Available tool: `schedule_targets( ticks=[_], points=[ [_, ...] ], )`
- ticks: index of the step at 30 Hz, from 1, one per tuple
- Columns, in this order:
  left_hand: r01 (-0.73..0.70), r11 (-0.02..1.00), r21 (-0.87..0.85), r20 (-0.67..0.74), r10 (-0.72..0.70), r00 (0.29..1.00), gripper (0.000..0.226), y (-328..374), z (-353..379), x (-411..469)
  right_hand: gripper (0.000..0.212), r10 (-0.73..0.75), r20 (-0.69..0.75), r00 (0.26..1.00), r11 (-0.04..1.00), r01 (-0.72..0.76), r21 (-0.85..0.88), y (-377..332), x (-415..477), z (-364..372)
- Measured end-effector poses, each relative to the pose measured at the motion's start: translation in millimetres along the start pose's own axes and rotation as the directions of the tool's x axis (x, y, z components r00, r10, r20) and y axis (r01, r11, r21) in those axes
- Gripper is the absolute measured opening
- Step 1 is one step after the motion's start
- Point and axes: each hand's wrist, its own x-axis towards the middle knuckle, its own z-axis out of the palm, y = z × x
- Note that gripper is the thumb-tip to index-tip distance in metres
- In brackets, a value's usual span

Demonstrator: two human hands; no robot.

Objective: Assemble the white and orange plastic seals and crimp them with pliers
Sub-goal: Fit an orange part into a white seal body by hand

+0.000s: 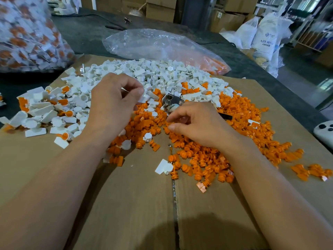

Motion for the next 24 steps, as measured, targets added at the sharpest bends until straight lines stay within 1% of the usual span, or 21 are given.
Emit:
schedule_targets(
  ticks=[3, 6, 9, 12, 15, 19, 21, 24],
  points=[
    [0.057, 0.987, -0.149, 0.100, -0.043, 0.994, 0.028, 5.0, -0.6, -3.9, 0.026, -0.042, 0.046, 0.998, 0.994, 0.047, -0.103, -1.3, 1.3, 4.7],
    [0.097, 0.973, -0.210, 0.160, -0.064, 0.985, 0.030, 5.6, 0.6, -5.3, 0.031, -0.067, 0.081, 0.995, 0.971, 0.083, -0.226, -1.0, 3.2, 8.6],
    [0.141, 0.952, -0.271, 0.179, -0.094, 0.979, 0.034, 6.2, 1.2, -4.1, 0.024, -0.067, 0.094, 0.993, 0.957, 0.091, -0.276, -1.4, 4.3, 10.7],
    [0.167, 0.942, -0.290, 0.213, -0.107, 0.971, 0.031, 7.2, 0.5, -4.4, 0.017, -0.072, 0.091, 0.993, 0.955, 0.095, -0.280, -1.7, 4.2, 12.4],
    [0.185, 0.923, -0.337, 0.248, -0.103, 0.963, 0.028, 8.2, 0.0, -6.0, 0.011, -0.088, 0.082, 0.993, 0.963, 0.106, -0.246, -1.1, 3.2, 11.6],
    [0.227, 0.897, -0.378, 0.284, -0.121, 0.951, 0.028, 9.5, 1.5, -6.6, 0.010, -0.094, 0.085, 0.992, 0.967, 0.112, -0.229, 0.4, 3.1, 11.4],
    [0.265, 0.870, -0.416, 0.286, -0.151, 0.946, 0.026, 10.5, 2.6, -6.3, 0.015, -0.102, 0.073, 0.992, 0.969, 0.116, -0.217, 1.1, 3.0, 12.1],
    [0.300, 0.842, -0.449, 0.299, -0.174, 0.938, 0.018, 11.8, 3.3, -6.7, 0.034, -0.086, 0.034, 0.996, 0.988, 0.090, -0.128, 1.7, 2.6, 12.5]
  ],
)
